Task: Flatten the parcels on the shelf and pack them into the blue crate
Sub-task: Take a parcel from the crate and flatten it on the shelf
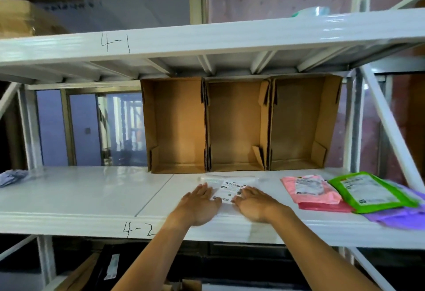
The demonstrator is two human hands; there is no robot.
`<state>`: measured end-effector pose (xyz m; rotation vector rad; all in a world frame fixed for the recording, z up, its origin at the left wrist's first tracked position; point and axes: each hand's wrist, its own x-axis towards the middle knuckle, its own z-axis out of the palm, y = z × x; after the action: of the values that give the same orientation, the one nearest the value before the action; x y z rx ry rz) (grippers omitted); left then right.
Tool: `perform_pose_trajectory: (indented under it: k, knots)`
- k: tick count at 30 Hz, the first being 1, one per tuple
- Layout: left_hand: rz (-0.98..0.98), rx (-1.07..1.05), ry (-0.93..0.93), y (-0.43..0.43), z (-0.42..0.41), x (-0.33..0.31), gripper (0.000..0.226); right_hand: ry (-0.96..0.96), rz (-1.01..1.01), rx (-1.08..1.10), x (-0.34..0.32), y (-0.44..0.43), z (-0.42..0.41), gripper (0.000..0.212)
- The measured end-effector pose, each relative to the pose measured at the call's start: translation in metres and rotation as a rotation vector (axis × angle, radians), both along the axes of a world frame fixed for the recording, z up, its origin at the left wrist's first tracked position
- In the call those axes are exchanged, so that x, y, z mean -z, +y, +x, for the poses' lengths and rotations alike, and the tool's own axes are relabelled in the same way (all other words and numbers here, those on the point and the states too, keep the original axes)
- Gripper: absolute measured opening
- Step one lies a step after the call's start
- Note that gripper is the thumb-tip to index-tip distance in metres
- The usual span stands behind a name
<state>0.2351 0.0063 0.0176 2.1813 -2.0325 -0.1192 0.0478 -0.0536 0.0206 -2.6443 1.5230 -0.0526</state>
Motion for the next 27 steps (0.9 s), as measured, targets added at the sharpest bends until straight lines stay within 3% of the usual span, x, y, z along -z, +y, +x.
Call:
perform_pose_trajectory:
  k: [4,9,11,13,16,20,24,27]
  knots:
    - [0.044,-0.005,0.024,0.014,-0.007,-0.005,0.067,0.028,-0.001,-0.011,-0.002,0.016,-0.005,0.066]
    - [0.07,0.013,-0.003,0.036,-0.014,-0.013,0.072,-0.072,0.081,0.016,-0.009,0.045,-0.015,0.074]
    - [0.064,0.037,-0.026,0.042,-0.011,-0.023,0.072,-0.086,0.1,-0.006,-0.017,0.063,-0.022,0.061]
    - [0.01,0.032,-0.007,0.047,-0.005,-0.03,0.06,-0.159,0.116,0.0,-0.024,0.08,-0.029,0.053]
    - [-0.107,-0.092,0.039,0.062,0.0,-0.022,0.063,-0.237,0.125,0.011,-0.017,0.098,-0.038,0.055]
    - [-0.178,-0.138,0.211,0.07,0.002,-0.005,0.056,-0.361,-0.061,0.036,0.008,0.115,-0.042,0.053]
    - [-0.392,-0.098,0.437,0.074,-0.002,0.001,0.027,-0.561,-0.236,0.042,0.042,0.119,-0.045,0.048]
    - [-0.51,-0.05,0.8,0.083,-0.01,0.002,0.02,-0.815,-0.339,0.044,0.058,0.127,-0.052,0.042]
